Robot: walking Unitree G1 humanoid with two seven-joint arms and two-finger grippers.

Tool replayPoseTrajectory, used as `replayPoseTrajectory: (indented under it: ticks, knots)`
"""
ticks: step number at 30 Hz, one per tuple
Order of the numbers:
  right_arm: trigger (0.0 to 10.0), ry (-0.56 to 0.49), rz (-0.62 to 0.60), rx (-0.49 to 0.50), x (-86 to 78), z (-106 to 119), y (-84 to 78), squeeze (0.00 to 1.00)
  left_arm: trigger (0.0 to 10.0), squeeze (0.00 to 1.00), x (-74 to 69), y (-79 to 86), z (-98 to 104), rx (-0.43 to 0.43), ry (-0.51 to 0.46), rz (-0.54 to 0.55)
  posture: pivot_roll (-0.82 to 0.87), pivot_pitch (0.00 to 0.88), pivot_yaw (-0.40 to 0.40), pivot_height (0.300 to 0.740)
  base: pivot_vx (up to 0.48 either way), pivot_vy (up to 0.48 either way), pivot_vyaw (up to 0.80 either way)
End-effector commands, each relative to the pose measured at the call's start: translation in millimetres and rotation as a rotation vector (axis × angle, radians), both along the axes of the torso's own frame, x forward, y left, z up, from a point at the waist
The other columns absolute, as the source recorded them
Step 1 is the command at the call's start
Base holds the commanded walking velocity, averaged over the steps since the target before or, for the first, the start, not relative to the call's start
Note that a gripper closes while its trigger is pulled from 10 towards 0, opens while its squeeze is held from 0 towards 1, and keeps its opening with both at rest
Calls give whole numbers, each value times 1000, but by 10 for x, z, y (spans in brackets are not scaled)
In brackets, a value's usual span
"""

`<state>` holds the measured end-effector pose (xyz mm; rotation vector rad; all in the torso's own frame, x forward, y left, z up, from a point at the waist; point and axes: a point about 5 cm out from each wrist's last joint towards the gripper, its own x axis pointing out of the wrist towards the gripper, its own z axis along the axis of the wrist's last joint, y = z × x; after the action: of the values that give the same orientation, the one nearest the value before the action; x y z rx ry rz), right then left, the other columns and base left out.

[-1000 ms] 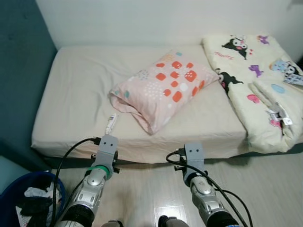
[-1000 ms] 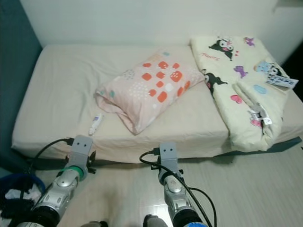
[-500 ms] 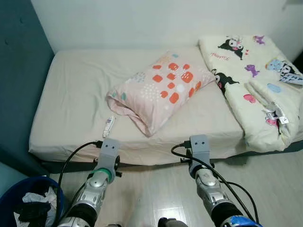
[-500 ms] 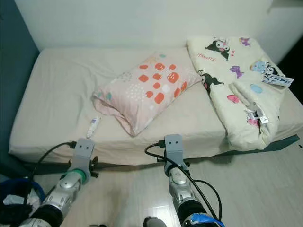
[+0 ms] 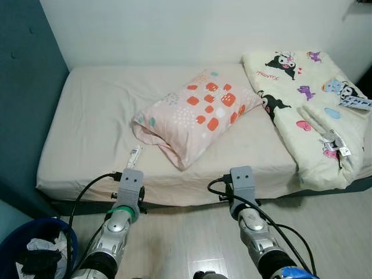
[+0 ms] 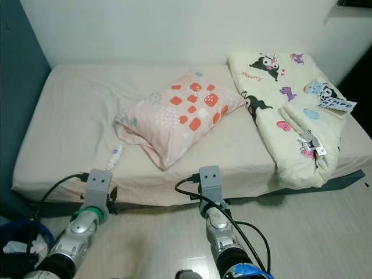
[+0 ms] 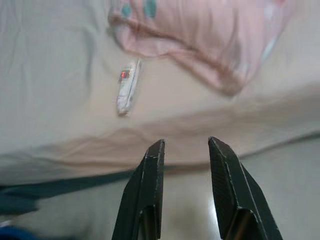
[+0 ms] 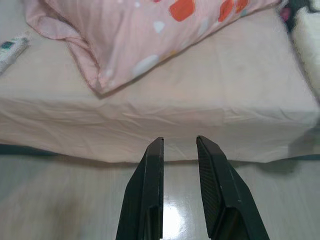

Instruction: Clean up the room

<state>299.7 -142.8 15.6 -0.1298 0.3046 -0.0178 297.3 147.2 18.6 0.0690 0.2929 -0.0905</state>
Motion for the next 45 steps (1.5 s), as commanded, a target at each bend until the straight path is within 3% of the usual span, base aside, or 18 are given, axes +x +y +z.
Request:
replayPoseTrajectory:
  ticks: [1, 7, 8, 10, 11, 12, 16, 27, 32, 33, 34, 35, 36, 38, 39, 42, 43, 45]
  knots:
    - [10000, 15, -23, -27, -87, -84, -68, 0, 10000, 0, -33, -4, -3, -46, -20, 1, -4, 0, 3, 740, 0, 0, 0]
    - [10000, -153, 13, 11, -125, 51, -82, 0, 10000, 0, -13, 23, 73, -102, -85, 44, -4, 0, 4, 740, 0, 0, 0]
    - [10000, -177, 13, 0, -129, 73, -86, 447, 10000, 302, -7, 29, 72, -114, -84, 48, -7, 0, 3, 740, 0, 0, 0]
    - [10000, -189, 11, -7, -131, 83, -89, 447, 10000, 302, -4, 32, 70, -120, -83, 48, -7, 0, 3, 740, 0, 0, 0]
    - [10000, -196, 17, 10, -134, 87, -82, 1000, 10000, 1000, -9, -18, 65, -137, -77, -8, -6, 0, 3, 740, 0, 0, 0]
    - [10000, -191, 23, 15, -140, 74, -70, 1000, 10000, 1000, -24, -84, 61, -127, -79, -79, -6, 0, 4, 740, 0, 0, 0]
    - [10000, -185, 29, 28, -143, 61, -39, 1000, 10000, 1000, -50, -162, 53, -111, -82, -156, -7, 0, 10, 740, 0, 0, 0]
    - [10000, -263, 114, 109, -132, 159, 100, 1000, 10000, 1000, 16, -216, 180, -174, -152, -154, 5, 0, 3, 740, 0, 0, 0]
    - [10000, -272, 121, 114, -133, 169, 110, 1000, 10000, 1000, 12, -208, 184, -175, -157, -151, 6, 0, 2, 740, 0, 0, 0]
    - [10000, -229, 104, 78, -133, 116, 106, 1000, 10000, 1000, -7, -150, 126, -129, -127, -110, 16, 0, 0, 740, 0, 0, 0]
    - [10000, -188, 80, 38, -136, 64, 89, 784, 10000, 1000, -20, -80, 109, -66, -131, -66, 16, 0, -1, 740, 0, 0, 0]
    - [10000, -188, 80, 38, -136, 64, 89, 784, 10000, 1000, -20, -80, 109, -66, -131, -66, 16, 0, -1, 740, 0, 0, 0]
    - [10000, -159, 48, 14, -139, 27, 61, 0, 10000, 94, -21, -41, 132, -60, -151, -46, 17, 1, -4, 740, 0, 0, 0]
    - [10000, -159, 48, 14, -139, 27, 61, 0, 10000, 94, -21, -41, 132, -60, -151, -46, 17, 1, -4, 740, 0, 0, 0]
    - [10000, -129, 15, 6, -141, -8, 25, 0, 10000, 0, -15, -19, 157, -32, -168, -47, 29, 4, -13, 740, 0, 0, 0]
    - [10000, -98, -11, 10, -134, -36, -15, 0, 10000, 0, -7, 22, 128, 41, -145, -41, 33, 9, -20, 740, 0, 0, 0]
    - [10000, -94, -6, 11, -127, -35, -19, 0, 0, 0, -17, 25, 142, -13, -158, -42, 24, 10, -19, 740, 0, 0, 0]
    - [10000, -95, 0, 11, -122, -30, -20, 0, 0, 0, -26, 24, 157, -62, -172, -42, 22, 9, -19, 740, 0, 0, 0]
